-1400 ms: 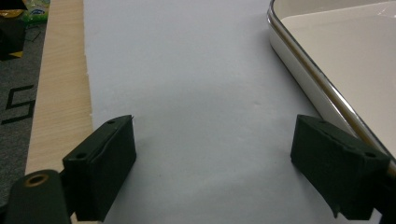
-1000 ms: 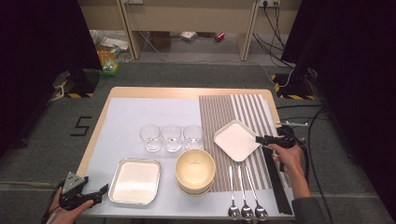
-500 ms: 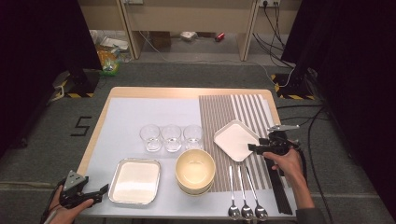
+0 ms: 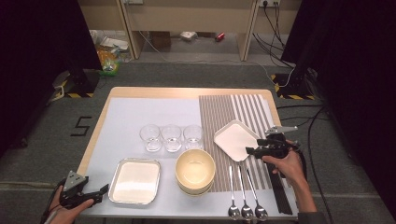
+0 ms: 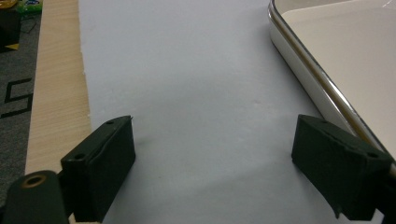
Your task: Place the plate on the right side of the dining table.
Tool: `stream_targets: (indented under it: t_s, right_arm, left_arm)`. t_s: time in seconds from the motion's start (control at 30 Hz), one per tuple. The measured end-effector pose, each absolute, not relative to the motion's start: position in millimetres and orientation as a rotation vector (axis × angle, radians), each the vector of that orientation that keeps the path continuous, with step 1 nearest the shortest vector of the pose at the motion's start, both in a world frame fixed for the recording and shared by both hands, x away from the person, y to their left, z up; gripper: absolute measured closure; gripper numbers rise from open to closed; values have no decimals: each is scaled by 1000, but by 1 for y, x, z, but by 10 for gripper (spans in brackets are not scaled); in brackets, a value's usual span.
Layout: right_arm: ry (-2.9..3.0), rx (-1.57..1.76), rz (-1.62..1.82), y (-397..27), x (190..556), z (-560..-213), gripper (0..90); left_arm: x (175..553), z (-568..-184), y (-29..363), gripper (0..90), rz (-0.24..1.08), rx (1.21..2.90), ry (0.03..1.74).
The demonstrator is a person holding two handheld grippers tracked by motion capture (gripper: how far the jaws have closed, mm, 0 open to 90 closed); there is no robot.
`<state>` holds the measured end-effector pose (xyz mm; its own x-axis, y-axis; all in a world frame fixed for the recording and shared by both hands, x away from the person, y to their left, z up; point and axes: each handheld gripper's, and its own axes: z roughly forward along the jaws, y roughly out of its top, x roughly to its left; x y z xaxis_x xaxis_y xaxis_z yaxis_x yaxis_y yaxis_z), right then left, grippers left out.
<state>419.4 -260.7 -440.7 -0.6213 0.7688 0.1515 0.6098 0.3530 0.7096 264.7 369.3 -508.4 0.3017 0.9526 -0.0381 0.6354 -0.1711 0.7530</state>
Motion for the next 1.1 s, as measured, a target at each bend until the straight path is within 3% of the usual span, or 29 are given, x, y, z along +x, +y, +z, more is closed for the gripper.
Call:
stream_targets:
  t_s: [0.57,0.67,0.73,1.1]
  right_arm:
    - [2564,1056,1007,-235,412,-458,295]
    - [2579,1026,972,-233,411,-461,335]
    - [2587,992,963,-232,410,-463,410]
    - [2623,892,953,-228,407,-465,517]
  left_arm:
    - [264,-509,370,122,596,1890,1407]
    - [264,-509,370,122,596,1890,1407]
    - [264,-509,370,122,596,1889,1407]
    - [264,-509,370,122,597,1885,1403]
